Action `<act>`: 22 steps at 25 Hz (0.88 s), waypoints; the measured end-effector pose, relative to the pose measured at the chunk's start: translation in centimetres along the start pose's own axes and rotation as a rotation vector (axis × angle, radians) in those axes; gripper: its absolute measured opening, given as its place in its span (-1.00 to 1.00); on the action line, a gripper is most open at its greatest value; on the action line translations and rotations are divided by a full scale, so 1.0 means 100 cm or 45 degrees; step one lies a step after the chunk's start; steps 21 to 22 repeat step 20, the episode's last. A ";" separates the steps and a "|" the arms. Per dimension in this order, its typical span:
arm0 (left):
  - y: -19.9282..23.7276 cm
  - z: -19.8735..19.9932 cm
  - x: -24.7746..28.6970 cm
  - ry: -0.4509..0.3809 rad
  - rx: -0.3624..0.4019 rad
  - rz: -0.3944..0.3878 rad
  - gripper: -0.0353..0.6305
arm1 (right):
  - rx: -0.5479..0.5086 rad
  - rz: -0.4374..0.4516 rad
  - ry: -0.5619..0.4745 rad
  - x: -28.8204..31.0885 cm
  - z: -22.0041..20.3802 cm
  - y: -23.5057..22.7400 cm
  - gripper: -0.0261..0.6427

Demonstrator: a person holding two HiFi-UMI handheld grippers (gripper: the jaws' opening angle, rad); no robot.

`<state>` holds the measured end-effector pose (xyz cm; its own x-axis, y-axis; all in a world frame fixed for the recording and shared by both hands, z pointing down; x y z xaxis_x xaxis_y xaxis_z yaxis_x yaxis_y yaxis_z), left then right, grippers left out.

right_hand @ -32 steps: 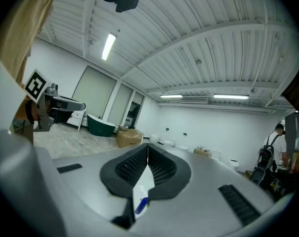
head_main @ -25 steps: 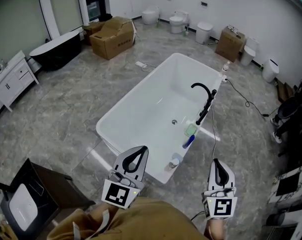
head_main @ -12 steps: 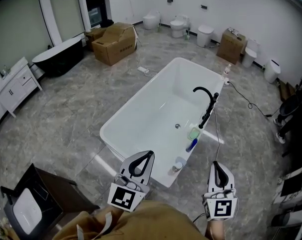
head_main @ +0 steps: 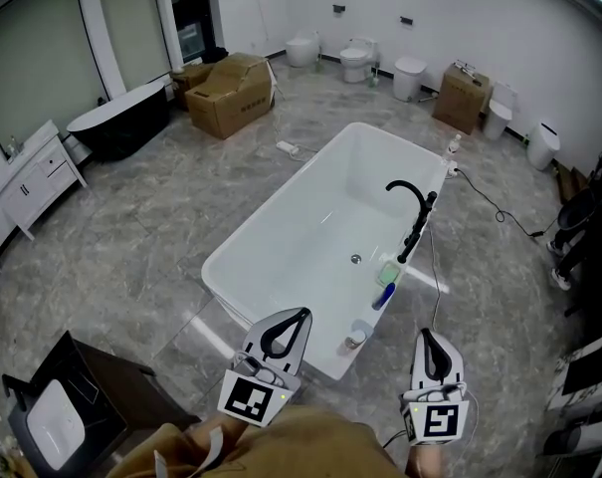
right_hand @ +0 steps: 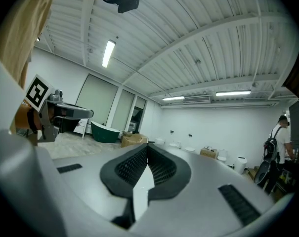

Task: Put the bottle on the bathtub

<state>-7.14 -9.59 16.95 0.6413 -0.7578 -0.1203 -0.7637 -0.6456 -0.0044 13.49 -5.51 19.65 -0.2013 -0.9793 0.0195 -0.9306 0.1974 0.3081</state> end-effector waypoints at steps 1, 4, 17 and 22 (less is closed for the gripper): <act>0.000 0.000 -0.001 0.002 0.002 -0.001 -0.88 | 0.003 -0.002 0.000 -0.001 -0.001 0.000 -0.90; -0.002 0.004 -0.001 -0.002 0.012 -0.008 -0.88 | 0.004 -0.011 -0.007 -0.001 -0.002 -0.002 -0.90; 0.000 0.024 0.014 -0.060 0.054 -0.015 -0.88 | -0.017 -0.103 -0.132 0.000 0.025 -0.022 -0.90; -0.004 0.021 0.016 -0.060 0.052 -0.025 -0.88 | -0.024 -0.098 -0.149 0.001 0.029 -0.021 -0.90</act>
Point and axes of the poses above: the fingertips, and each gripper's own axes: x forward along the fingers, y to its left, z out of its top, the point moved 2 cm from there along -x, backward along the fingers, and after that the axes turned 5 degrees about -x, right-handed, at the moved point
